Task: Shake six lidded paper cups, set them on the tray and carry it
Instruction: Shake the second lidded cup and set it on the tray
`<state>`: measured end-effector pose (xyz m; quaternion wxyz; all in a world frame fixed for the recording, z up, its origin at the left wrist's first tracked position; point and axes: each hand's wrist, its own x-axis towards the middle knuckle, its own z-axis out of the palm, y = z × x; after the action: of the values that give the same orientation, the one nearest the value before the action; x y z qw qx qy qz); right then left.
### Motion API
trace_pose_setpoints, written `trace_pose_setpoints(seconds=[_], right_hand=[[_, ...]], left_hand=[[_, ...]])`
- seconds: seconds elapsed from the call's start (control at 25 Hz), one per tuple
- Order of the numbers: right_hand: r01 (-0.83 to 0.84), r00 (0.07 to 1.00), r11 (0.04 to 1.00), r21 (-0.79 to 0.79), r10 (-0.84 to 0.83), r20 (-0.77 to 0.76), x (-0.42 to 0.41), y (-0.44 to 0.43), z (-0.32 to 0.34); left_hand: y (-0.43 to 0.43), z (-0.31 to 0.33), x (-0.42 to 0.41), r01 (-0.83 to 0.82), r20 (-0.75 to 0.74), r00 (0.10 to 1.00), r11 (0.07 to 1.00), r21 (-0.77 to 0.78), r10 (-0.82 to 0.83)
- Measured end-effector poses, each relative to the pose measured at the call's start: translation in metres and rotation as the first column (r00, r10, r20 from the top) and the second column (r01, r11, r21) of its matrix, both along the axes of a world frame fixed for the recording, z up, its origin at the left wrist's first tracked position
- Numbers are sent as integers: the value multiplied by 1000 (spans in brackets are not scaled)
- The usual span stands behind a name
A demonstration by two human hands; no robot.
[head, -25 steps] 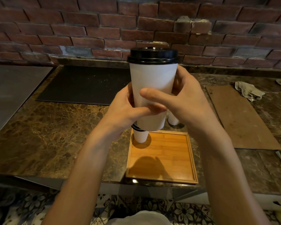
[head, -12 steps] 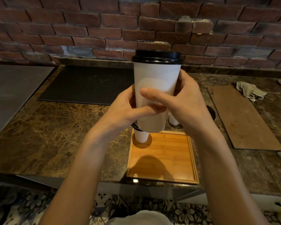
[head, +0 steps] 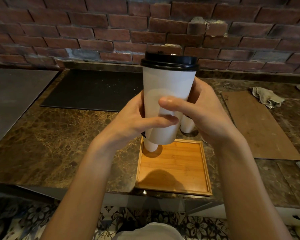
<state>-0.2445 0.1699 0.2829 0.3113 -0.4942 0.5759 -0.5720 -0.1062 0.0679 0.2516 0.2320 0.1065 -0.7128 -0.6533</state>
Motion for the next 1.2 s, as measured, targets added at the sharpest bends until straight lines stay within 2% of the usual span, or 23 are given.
trace_pose_setpoints(seconds=[0.32, 0.56, 0.88, 1.0, 1.2], right_hand=[[38, 997, 999, 9, -37, -65, 2, -1, 1], [164, 975, 986, 17, -159, -155, 6, -5, 4], [350, 910, 937, -6, -341, -237, 24, -11, -2], [358, 909, 934, -9, -351, -224, 24, -10, -1], [275, 948, 961, -16, -274, -159, 15, -5, 5]], left_hand=[[1, -4, -2, -41, -8, 999, 999, 2, 41], [3, -4, -5, -160, -17, 987, 987, -27, 159], [3, -9, -6, -208, -1, 978, 978, -26, 208], [3, -9, -7, -219, -2, 976, 975, -25, 219], [3, -1, -3, -157, -19, 988, 986, -59, 156]])
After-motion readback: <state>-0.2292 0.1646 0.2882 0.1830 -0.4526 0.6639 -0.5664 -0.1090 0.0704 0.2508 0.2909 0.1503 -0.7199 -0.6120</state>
